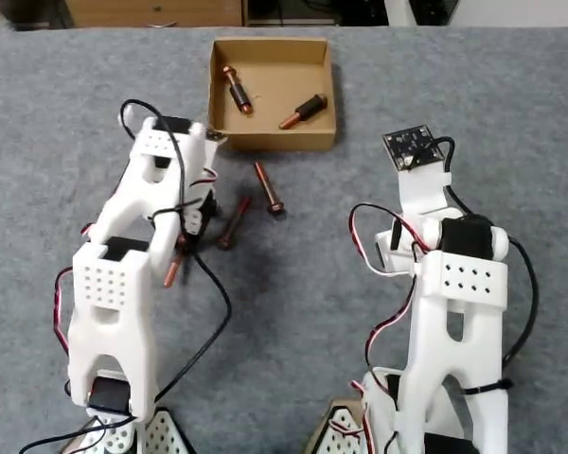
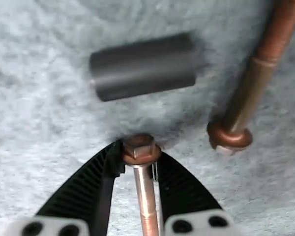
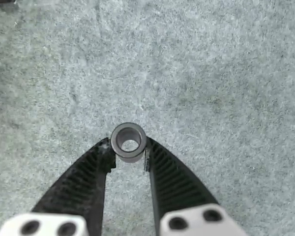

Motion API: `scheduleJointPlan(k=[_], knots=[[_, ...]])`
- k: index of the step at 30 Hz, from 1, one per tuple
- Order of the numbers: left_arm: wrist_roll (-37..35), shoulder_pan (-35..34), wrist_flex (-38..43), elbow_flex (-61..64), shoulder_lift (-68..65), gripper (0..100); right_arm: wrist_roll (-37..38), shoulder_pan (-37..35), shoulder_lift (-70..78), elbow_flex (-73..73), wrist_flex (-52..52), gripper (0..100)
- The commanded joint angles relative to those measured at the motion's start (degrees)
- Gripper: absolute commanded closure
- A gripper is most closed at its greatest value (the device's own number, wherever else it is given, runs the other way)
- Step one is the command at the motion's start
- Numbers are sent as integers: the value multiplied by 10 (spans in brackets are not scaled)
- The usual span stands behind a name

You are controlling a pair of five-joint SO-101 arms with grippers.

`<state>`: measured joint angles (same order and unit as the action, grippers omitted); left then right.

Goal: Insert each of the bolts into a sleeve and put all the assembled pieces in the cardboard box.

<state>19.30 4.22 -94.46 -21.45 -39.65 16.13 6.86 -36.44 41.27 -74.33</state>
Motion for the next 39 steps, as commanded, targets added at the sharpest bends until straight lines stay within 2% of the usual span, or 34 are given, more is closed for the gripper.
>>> scheduleJointPlan(k=[1, 3, 8, 17, 29, 39], knots=[[8, -7, -10, -25, 32, 981, 4, -5, -13, -4, 12, 996], [-15, -5, -9, -30, 34, 981, 2, -8, -13, -4, 12, 996], [-56, -7, -9, -34, 37, 896, 3, -8, -14, -6, 12, 996], [-62, -9, -40, -36, 37, 897, 3, -7, -14, -6, 12, 996], [-194, -15, -42, -30, 98, 892, 4, -7, -14, -6, 12, 996], [-197, 5, -38, 4, 106, 853, 4, -7, -16, -6, 12, 996]])
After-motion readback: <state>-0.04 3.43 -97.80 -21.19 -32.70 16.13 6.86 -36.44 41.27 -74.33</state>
